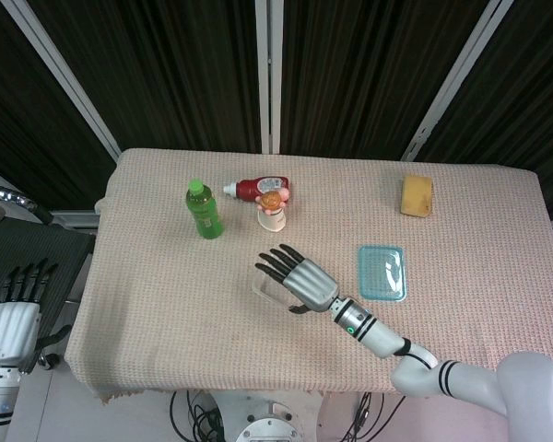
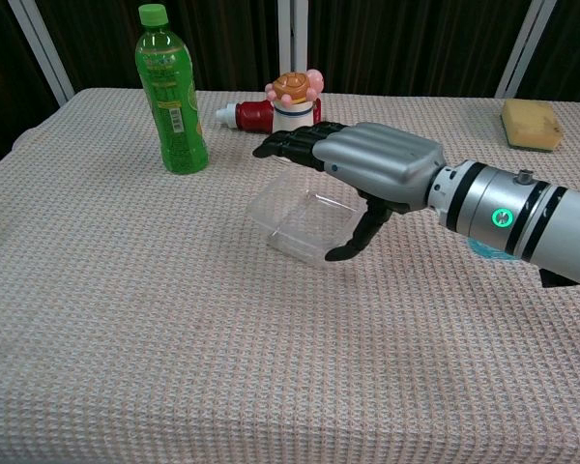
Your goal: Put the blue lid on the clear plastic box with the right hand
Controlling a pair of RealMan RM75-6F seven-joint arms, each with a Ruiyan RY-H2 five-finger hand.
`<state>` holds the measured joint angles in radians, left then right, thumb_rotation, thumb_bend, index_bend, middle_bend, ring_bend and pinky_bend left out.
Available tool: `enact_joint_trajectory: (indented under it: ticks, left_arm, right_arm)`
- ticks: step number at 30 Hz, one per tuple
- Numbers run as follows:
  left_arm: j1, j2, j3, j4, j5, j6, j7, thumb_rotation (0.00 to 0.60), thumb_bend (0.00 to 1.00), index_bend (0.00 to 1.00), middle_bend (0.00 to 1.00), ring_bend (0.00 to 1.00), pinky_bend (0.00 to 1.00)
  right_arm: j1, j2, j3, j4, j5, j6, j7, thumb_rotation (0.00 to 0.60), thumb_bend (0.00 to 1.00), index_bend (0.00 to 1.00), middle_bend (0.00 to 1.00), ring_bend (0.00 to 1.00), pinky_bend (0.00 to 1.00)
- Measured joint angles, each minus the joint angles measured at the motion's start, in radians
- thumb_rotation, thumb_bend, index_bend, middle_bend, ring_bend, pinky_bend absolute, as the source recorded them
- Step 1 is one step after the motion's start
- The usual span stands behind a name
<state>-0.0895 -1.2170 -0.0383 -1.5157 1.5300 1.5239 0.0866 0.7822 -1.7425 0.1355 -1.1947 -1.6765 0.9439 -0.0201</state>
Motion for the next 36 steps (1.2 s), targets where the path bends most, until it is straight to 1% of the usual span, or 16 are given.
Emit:
enact_joint_trajectory:
  ticks: [3,5,7,10,11,13,16,19,21,28,32,36]
  left_arm:
    - [-0.002,-0.002,-0.001,0.005,0.001,-0.002,-0.007,0.600,0.00,0.06,0.00,0.00,0.00]
    - [-0.002,-0.002,-0.001,0.008,0.002,-0.001,-0.010,0.600,0.00,0.06,0.00,0.00,0.00]
    - [-0.002,-0.004,0.000,0.013,0.003,0.000,-0.013,0.600,0.00,0.06,0.00,0.00,0.00]
    - [-0.001,-0.008,0.001,0.021,0.001,-0.001,-0.024,0.600,0.00,0.06,0.00,0.00,0.00]
    - [-0.001,-0.009,0.001,0.024,0.001,-0.002,-0.026,0.600,0.00,0.06,0.00,0.00,0.00]
    - [-0.002,-0.012,0.002,0.028,0.004,-0.002,-0.028,0.600,0.00,0.06,0.00,0.00,0.01]
    - [-0.003,-0.013,0.003,0.029,0.012,0.001,-0.029,0.600,0.00,0.06,0.00,0.00,0.01]
    - [-0.001,-0.015,0.004,0.030,0.013,0.005,-0.027,0.600,0.00,0.06,0.00,0.00,0.01]
    - [0.000,-0.015,0.006,0.031,0.011,0.003,-0.029,0.600,0.00,0.06,0.00,0.00,0.01]
    - [0.005,-0.021,0.008,0.040,0.004,0.002,-0.037,0.600,0.00,0.06,0.00,0.00,0.01]
    - [0.008,-0.024,0.009,0.044,0.005,0.006,-0.041,0.600,0.00,0.06,0.00,0.00,0.01]
    - [0.008,-0.028,0.009,0.051,0.004,0.006,-0.047,0.600,0.00,0.06,0.00,0.00,0.01]
  right_arm:
    - [0.033,-0.013,0.003,-0.009,0.003,-0.023,0.009,0.600,0.03,0.00,0.01,0.00,0.00]
    - [0.045,-0.004,0.003,-0.030,0.007,-0.047,0.016,0.600,0.03,0.00,0.03,0.00,0.00]
    - [0.059,0.027,0.001,-0.074,0.017,-0.080,0.036,0.600,0.07,0.00,0.06,0.00,0.00]
    - [0.081,0.104,0.004,-0.162,0.042,-0.134,0.101,0.600,0.30,0.00,0.10,0.00,0.00]
    - [0.088,0.129,0.007,-0.185,0.051,-0.150,0.128,0.600,0.43,0.00,0.12,0.00,0.00]
    - [0.110,0.185,0.019,-0.229,0.075,-0.188,0.196,0.600,0.60,0.00,0.16,0.00,0.00]
    - [0.154,0.242,0.046,-0.248,0.127,-0.253,0.261,0.600,0.77,0.00,0.22,0.00,0.00]
    - [0.196,0.242,0.069,-0.219,0.189,-0.314,0.248,0.600,0.90,0.00,0.24,0.00,0.00]
    - [0.224,0.227,0.081,-0.179,0.233,-0.348,0.210,0.600,0.93,0.00,0.25,0.00,0.00]
    - [0.307,0.151,0.105,-0.043,0.359,-0.439,0.115,0.600,0.95,0.00,0.26,0.00,0.00]
    - [0.319,0.138,0.095,-0.020,0.387,-0.451,0.080,0.600,0.95,0.00,0.28,0.00,0.00]
    - [0.308,0.156,0.074,-0.037,0.409,-0.441,0.046,0.600,0.95,0.00,0.29,0.00,0.00]
